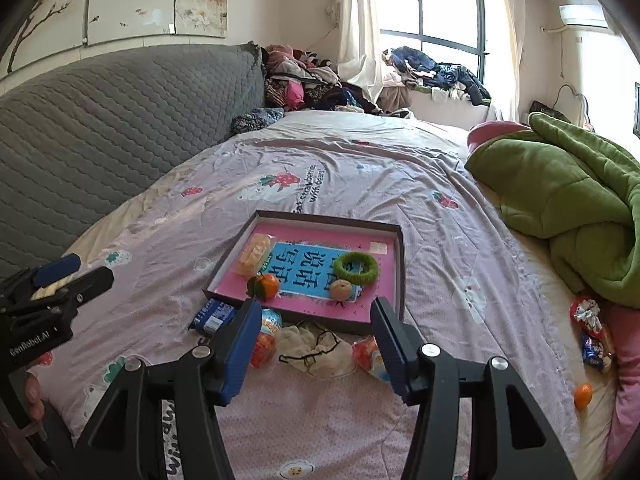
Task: Organize objects
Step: 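Withdraw both open grippers up and away from the tray, then move the left gripper to the blue biscuit packet while the right approaches the cream cloth pouch, then close the left gripper on the blue packet while the right grasps the cloth pouch, then lift the blue packet and cloth pouch and carry both toward the tray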
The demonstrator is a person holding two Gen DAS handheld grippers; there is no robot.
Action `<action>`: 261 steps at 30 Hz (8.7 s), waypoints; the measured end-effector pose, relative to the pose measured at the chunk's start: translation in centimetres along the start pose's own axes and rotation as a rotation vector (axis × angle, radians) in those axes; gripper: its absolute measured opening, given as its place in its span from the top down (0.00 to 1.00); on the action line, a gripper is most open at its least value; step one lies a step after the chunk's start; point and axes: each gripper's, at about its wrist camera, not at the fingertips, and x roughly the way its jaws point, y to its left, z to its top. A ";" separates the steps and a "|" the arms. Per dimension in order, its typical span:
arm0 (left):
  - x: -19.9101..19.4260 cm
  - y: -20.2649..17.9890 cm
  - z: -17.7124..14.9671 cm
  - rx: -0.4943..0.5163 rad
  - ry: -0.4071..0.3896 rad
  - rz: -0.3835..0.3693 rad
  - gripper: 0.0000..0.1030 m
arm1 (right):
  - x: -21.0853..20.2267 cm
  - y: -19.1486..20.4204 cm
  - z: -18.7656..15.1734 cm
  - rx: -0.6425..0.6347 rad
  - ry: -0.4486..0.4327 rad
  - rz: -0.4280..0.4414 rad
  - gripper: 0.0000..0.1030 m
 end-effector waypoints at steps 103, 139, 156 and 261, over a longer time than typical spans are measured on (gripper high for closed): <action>8.4 -1.2 -9.8 0.077 0.327 -0.025 0.28 | 4.1 2.2 -8.9 -0.125 0.118 -0.015 0.45; 16.1 -0.7 -6.4 0.075 0.398 -0.035 0.28 | 11.7 3.0 -6.6 -0.377 0.189 -0.101 0.45; 22.4 -0.4 -5.5 0.063 0.431 -0.042 0.28 | 15.6 3.6 -6.0 -0.459 0.214 -0.062 0.46; -0.8 -2.9 -5.6 0.036 0.007 -0.016 0.49 | -4.0 1.2 -6.2 -0.021 -0.164 0.160 0.88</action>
